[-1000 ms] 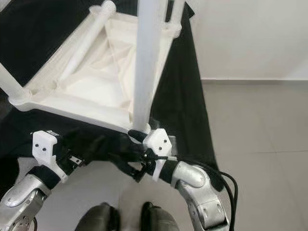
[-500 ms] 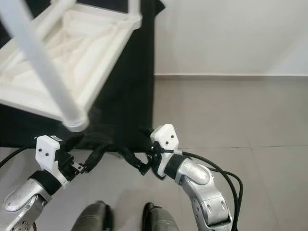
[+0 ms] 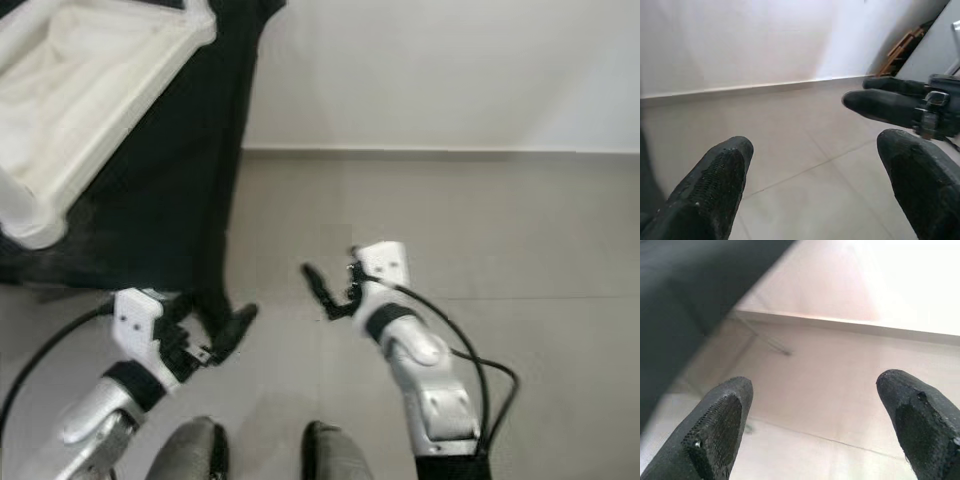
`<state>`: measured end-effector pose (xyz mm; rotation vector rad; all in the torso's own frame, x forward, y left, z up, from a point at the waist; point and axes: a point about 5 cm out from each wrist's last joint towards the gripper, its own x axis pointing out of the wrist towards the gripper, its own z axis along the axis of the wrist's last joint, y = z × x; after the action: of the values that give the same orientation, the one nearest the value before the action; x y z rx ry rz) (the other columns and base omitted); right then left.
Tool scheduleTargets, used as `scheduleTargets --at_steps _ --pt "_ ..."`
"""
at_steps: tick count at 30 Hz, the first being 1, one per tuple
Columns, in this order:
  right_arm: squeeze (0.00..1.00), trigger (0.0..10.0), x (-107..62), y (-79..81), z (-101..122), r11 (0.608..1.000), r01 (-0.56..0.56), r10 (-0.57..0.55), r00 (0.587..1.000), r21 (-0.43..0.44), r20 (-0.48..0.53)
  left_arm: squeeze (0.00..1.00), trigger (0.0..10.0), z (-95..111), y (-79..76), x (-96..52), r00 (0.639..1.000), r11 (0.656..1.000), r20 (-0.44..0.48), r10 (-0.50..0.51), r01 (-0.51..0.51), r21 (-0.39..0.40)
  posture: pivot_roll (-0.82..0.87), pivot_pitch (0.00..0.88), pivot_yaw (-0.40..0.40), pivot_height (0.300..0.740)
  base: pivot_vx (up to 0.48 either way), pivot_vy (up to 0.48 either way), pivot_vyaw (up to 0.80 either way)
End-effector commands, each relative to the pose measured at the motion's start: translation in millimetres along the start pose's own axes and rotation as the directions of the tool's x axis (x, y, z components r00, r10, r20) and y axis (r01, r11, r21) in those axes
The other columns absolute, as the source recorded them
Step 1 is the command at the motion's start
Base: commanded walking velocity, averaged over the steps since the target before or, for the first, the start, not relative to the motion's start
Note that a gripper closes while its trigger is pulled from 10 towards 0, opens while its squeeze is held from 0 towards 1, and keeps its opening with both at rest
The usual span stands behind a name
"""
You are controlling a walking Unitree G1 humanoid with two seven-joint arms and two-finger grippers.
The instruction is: Building children table
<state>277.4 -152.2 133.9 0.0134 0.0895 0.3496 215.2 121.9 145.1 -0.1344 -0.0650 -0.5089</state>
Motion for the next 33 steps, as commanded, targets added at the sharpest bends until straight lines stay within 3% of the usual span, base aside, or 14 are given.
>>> scheduleTargets --at_steps 1,8,21,25,29,33 --pt "0.00 10.0 0.0 3.3 -9 1.000 0.001 0.000 0.999 0.006 -0.034 0.00 10.0 -10 4.9 -4.1 0.998 0.999 -0.044 0.045 -0.045 -0.004 0.05 0.256 -0.088 0.740 0.000 -0.458 0.00" --pt "0.00 10.0 9.6 1.1 -9 0.998 0.026 -0.028 0.999 -0.061 -0.036 0.00 10.0 -15 16.9 3.0 0.991 0.992 -0.047 0.125 -0.124 0.025 0.03 0.225 -0.093 0.740 0.000 -0.326 0.00" --pt "0.00 10.0 21.5 -0.5 -11 0.997 0.052 -0.054 0.998 -0.062 -0.028 0.00 10.0 -18 16.4 23.3 0.996 0.995 -0.074 0.044 -0.037 0.089 0.03 0.200 -0.070 0.740 0.000 0.000 0.00" --pt "0.00 10.0 24.9 -1.2 -12 0.993 0.081 -0.084 0.996 -0.081 -0.030 0.00 10.0 -19 25.4 32.3 0.993 0.993 -0.068 0.093 -0.087 0.080 0.01 0.198 -0.052 0.740 0.000 0.000 -0.40" --pt "0.00 10.0 26.2 -1.1 -12 0.995 0.083 -0.085 0.996 -0.060 -0.022 0.00 10.0 -18 26.2 32.9 0.994 0.994 -0.059 0.087 -0.083 0.076 0.01 0.198 -0.051 0.740 0.142 0.000 -0.80" --pt "0.00 10.0 28.1 -0.5 -13 0.994 0.076 -0.078 0.996 -0.079 -0.035 0.00 10.0 -18 27.3 33.3 0.994 0.993 -0.051 0.092 -0.088 0.078 0.02 0.202 -0.060 0.740 0.356 0.000 0.00"
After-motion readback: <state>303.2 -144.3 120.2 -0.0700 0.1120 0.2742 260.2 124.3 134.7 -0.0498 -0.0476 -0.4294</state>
